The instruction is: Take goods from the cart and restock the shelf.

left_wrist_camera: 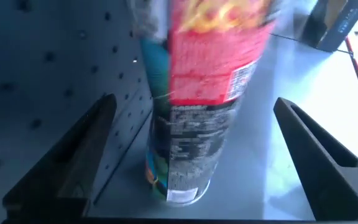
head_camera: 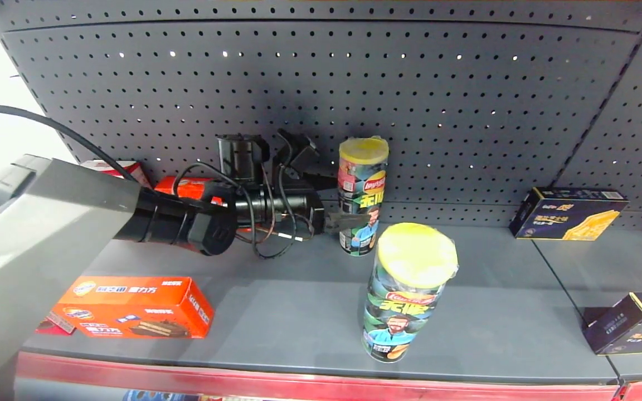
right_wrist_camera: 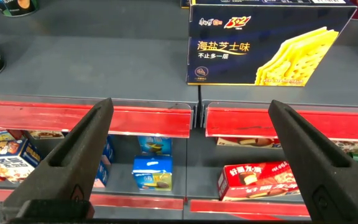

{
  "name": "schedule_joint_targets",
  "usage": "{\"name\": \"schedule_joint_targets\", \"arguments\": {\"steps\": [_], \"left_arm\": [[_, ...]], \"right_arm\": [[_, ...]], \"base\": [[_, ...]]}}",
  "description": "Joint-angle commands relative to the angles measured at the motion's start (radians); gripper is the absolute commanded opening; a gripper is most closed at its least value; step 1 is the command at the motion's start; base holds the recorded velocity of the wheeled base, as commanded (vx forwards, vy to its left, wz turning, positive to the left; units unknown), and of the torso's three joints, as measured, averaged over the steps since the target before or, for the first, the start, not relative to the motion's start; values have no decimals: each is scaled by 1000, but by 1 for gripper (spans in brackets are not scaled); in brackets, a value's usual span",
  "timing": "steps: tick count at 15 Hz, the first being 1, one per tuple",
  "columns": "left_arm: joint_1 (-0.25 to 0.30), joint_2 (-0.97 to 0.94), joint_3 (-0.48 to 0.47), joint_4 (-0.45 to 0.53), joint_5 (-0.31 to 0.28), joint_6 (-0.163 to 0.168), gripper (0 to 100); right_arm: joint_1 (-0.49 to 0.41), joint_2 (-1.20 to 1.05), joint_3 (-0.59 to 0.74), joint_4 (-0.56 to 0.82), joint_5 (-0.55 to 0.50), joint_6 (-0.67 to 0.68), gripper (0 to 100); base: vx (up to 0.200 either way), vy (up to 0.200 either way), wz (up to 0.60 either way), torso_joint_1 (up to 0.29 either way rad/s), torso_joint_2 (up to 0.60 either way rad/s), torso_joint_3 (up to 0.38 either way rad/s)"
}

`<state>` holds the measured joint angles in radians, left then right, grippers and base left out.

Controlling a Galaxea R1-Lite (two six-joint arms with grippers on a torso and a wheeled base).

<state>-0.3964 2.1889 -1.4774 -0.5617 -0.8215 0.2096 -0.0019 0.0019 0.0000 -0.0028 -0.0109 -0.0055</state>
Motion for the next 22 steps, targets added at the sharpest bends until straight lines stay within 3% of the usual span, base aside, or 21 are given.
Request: {"name": "schedule_joint_targets", "arguments": {"steps": [1,3,5,7,14,22], "left_arm": [[2,-55,16,32,65,30,100],[1,-71,20,97,119,86,100],[2,-83,19,126,137,105,100],[2,-83,19,128,159,106,100],[11,-83,14,157,314,106,100],[25,-84,16,163,341,106,100]], "right_arm": [[0,0,0,0,0,-1,100],[0,0,0,0,0,-1,100],[0,0,0,0,0,-1,100],[0,0,0,0,0,-1,100],[0,0,0,0,0,-1,100],[0,0,0,0,0,-1,100]], "base": [[0,0,0,0,0,0],[0,0,0,0,0,0],[0,0,0,0,0,0],[0,0,0,0,0,0],[0,0,0,0,0,0],[0,0,0,0,0,0]]}}
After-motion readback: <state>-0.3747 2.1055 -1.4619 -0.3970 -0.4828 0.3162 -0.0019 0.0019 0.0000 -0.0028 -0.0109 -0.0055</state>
